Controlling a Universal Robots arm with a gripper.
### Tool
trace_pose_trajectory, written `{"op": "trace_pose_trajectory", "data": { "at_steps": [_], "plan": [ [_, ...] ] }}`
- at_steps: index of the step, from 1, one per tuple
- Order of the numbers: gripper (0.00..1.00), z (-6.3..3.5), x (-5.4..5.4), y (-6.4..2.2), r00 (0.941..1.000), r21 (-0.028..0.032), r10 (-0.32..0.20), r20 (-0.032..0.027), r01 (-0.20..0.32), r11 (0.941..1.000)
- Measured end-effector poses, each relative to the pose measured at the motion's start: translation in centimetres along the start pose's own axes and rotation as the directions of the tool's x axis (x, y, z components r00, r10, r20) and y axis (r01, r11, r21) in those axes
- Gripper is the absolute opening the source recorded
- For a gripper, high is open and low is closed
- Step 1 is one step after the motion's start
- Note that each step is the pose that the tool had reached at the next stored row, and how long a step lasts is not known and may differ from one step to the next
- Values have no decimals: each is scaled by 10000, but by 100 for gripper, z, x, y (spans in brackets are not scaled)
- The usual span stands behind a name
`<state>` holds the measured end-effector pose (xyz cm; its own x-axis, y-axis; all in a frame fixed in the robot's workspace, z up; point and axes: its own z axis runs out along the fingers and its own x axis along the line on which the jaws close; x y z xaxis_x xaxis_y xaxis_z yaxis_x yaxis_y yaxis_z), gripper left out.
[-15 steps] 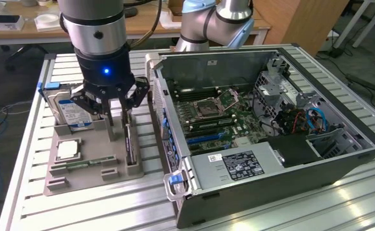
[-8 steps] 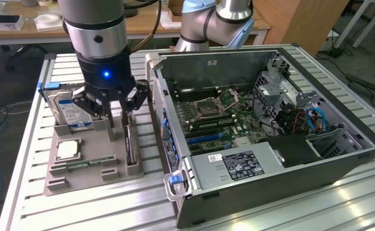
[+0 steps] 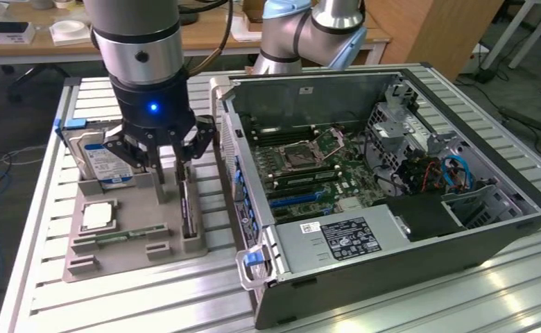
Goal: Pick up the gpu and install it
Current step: 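Pick up the gpu and move the gpu toward the slot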
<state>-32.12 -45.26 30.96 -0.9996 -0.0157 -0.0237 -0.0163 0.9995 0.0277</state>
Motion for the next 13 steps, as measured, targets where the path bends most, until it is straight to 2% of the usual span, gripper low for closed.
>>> {"op": "trace_pose_trajectory", "data": {
  "at_steps": [9, 11, 12, 13],
  "plan": [
    [35, 76, -19, -18, 10000, -3, 0, 0, 0, 10000],
    [36, 83, -19, -19, 10000, -1, 0, -2, 0, 10000],
    [43, 86, -19, -19, 10000, -1, 0, -2, 0, 10000],
    [43, 90, -19, -20, 10000, -2, -1, -2, 1, 10000]
  ]
}}
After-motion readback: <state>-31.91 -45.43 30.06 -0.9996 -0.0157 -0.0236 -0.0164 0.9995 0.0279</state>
